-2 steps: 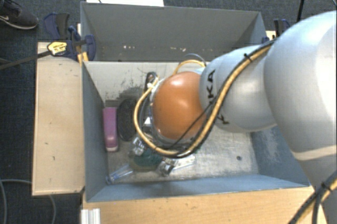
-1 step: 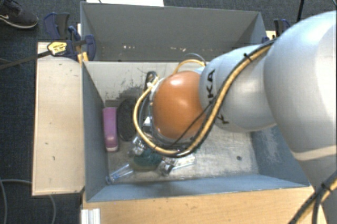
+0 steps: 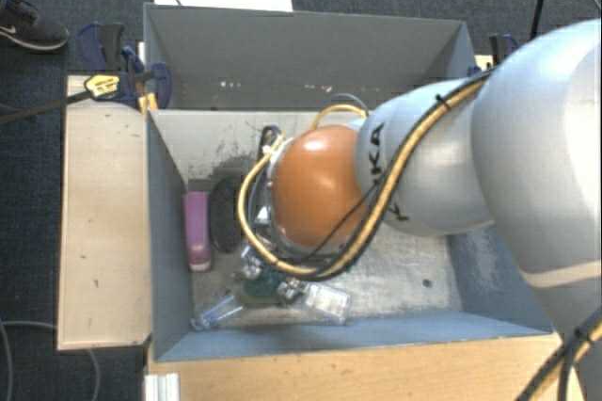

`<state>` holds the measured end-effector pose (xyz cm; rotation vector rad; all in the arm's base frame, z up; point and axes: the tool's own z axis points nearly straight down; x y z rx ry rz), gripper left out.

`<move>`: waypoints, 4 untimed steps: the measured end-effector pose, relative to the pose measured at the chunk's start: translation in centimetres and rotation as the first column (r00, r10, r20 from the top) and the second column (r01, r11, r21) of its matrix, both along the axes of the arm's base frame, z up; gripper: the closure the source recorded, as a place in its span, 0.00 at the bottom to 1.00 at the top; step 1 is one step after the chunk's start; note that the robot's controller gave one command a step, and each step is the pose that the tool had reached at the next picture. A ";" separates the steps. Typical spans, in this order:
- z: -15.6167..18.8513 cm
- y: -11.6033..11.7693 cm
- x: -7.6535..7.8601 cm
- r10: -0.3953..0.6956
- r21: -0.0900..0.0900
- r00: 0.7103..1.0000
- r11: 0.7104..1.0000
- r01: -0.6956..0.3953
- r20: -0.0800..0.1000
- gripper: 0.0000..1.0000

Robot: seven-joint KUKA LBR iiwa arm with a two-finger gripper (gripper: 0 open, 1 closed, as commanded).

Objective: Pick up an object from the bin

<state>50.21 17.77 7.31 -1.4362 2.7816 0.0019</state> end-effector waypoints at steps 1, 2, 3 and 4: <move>5.5 0.0 0.1 -0.006 -0.003 1.000 1.000 0.006 -0.003 1.00; 7.1 0.1 0.2 -0.014 -0.003 1.000 1.000 0.014 -0.004 1.00; 7.7 0.2 0.3 -0.019 -0.002 1.000 1.000 0.019 -0.004 1.00; 8.3 0.2 0.5 -0.023 -0.001 1.000 1.000 0.023 -0.002 1.00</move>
Offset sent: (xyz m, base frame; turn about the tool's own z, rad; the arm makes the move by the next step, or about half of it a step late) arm 0.0000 -0.0002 0.0512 0.0000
